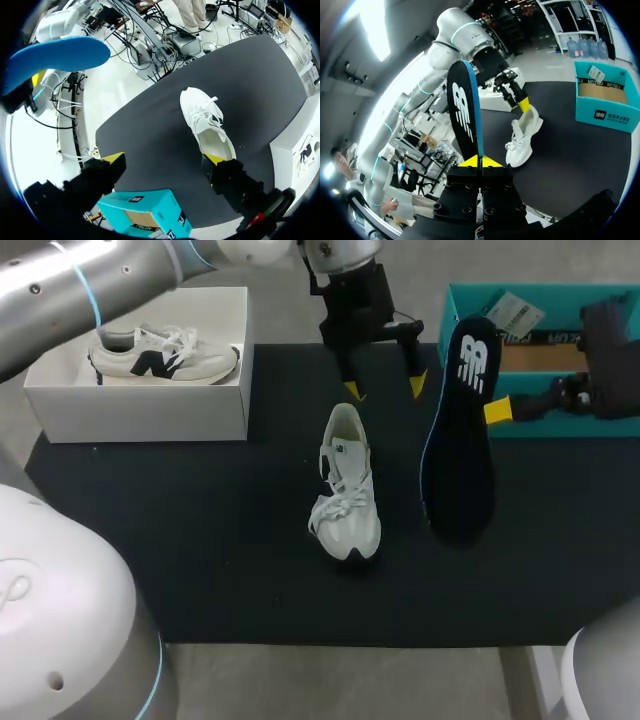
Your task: Take the shoe out of the shoebox, open the shoe tongue, remove and reinsert the insole, then place the shoe into the shoebox
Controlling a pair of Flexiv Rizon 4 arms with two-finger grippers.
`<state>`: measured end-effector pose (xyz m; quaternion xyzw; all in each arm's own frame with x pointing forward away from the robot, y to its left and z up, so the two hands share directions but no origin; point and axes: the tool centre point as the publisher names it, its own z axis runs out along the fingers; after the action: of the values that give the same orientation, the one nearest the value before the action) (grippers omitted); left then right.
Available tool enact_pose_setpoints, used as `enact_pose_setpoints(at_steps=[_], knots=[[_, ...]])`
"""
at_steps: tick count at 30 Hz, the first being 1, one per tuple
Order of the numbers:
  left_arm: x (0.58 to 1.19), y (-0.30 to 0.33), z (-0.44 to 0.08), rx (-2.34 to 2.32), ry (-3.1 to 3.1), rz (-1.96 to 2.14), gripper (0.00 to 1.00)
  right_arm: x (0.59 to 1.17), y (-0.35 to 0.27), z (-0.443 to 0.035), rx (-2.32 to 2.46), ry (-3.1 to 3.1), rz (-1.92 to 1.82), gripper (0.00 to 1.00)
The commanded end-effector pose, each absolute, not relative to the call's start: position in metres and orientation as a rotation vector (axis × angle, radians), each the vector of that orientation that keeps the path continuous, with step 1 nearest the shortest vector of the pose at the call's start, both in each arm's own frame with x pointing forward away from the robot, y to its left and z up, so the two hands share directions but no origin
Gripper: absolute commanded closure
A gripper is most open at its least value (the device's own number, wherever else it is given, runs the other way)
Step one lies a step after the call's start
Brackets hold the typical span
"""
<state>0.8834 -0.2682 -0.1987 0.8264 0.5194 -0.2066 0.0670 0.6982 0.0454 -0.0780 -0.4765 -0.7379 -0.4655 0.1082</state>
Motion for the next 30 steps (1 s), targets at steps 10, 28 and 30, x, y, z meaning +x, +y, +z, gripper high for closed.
enact_pose_setpoints(at_steps=[10,28,30], knots=[[0.881,-0.266,-0.199,2.472,1.562,-0.598,0.0,0.776,0.021,-0.067,-1.432,-2.139,-1.366,1.0],[0.885,-0.271,-0.189,2.169,1.59,-0.805,0.0,0.807,0.006,-0.062,-1.602,-1.798,-1.51,1.0],[0.886,-0.273,-0.183,2.087,1.588,-0.853,0.0,0.816,0.002,-0.058,-1.608,-1.729,-1.524,1.0]])
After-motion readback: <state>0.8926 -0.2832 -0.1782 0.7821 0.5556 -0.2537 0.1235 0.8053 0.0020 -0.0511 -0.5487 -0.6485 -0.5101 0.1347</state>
